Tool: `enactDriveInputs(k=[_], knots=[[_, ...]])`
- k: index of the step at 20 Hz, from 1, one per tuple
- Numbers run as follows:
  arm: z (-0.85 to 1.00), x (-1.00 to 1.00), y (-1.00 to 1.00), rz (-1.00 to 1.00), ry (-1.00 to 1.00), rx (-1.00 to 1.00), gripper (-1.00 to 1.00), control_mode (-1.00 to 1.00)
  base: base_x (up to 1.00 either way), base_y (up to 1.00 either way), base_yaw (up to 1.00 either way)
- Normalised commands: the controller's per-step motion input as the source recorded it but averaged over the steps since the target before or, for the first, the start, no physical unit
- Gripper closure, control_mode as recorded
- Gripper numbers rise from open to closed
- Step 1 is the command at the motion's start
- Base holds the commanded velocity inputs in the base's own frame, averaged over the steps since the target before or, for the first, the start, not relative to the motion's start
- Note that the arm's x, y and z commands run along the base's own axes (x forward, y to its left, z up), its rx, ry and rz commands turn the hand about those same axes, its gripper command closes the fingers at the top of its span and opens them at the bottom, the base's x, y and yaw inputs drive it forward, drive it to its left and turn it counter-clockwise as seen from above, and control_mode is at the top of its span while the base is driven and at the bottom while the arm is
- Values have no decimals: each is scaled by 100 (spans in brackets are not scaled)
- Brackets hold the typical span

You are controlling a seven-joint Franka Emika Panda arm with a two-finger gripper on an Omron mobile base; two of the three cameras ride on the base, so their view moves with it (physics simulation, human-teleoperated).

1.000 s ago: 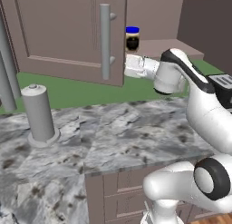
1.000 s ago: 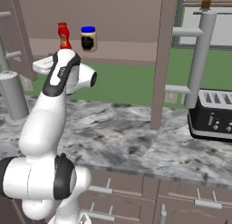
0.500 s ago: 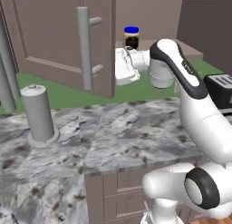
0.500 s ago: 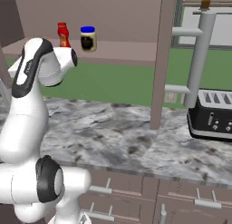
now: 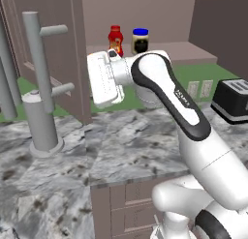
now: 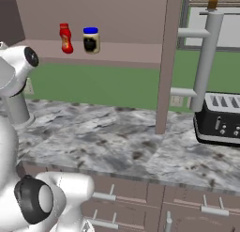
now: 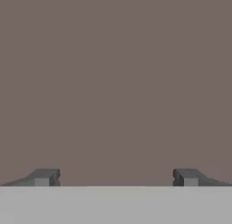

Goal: Move the ketchup and mayonnaise from the cabinet to the dining counter.

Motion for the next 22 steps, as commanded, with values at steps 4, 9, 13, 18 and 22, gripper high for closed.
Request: enactDriveInputs(k=[4,9,13,18,22], knots=[[-19,0,61,-14,-8,0,-100,-100,0,0,0],[-35,17,48,-15,-1,0,-100,-100,0,0,0],[-27,36,24,-7,0,0,-100,-100,0,0,0],[-20,4,-46,0,0,0,-100,-100,0,0,0],[-1,-4,-71,-14,0,0,-100,-100,0,0,0]])
